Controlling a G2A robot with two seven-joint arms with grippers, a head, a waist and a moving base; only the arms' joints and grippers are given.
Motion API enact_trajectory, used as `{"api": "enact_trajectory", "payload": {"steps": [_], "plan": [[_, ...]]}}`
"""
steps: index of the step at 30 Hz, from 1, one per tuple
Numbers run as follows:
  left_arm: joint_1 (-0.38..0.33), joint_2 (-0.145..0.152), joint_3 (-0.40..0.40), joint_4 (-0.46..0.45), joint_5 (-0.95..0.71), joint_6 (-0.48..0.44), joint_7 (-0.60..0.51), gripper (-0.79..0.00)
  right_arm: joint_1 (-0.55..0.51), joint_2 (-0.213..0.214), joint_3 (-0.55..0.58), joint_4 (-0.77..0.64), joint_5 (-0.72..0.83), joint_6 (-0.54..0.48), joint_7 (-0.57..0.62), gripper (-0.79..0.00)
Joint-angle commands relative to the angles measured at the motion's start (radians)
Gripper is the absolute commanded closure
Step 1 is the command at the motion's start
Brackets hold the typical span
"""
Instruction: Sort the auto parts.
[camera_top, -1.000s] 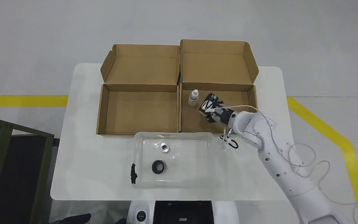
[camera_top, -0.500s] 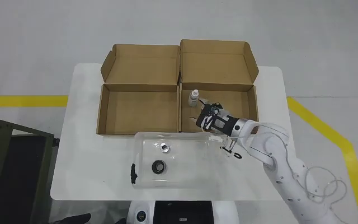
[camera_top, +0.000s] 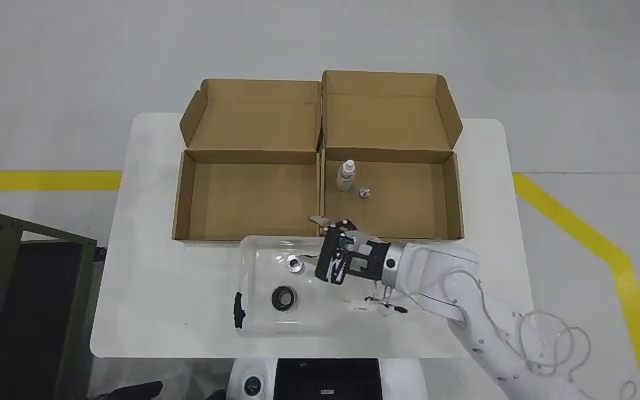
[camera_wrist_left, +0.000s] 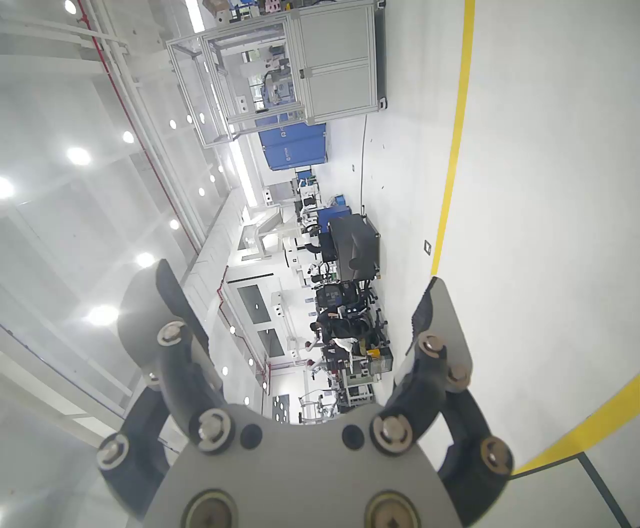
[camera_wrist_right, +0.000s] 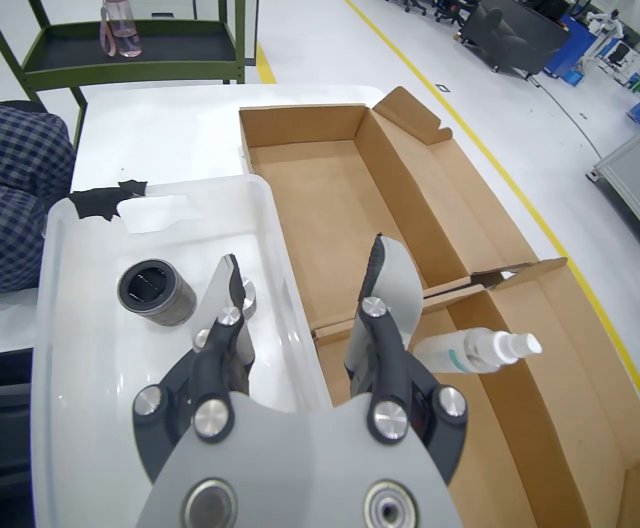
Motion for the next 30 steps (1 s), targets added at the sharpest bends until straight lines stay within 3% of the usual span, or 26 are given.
{"api": "enact_trajectory", "payload": {"steps": [1, 13, 17, 30], "plan": [[0.000, 0.000, 0.000, 0.000, 0.000, 0.000, 0.000, -0.785, 0.007, -0.003, -0.018, 0.006, -0.008, 0.001, -0.001, -0.446], [0.000, 0.000, 0.000, 0.000, 0.000, 0.000, 0.000, -0.785, 0.023, -0.020, -0.113, 0.065, -0.067, -0.023, 0.001, -0.428], [0.000, 0.000, 0.000, 0.000, 0.000, 0.000, 0.000, -0.785, 0.036, -0.025, -0.128, 0.093, -0.075, -0.026, -0.007, -0.391], [0.000, 0.000, 0.000, 0.000, 0.000, 0.000, 0.000, -0.785, 0.070, -0.040, -0.157, 0.167, -0.090, -0.020, 0.006, -0.388]]}}
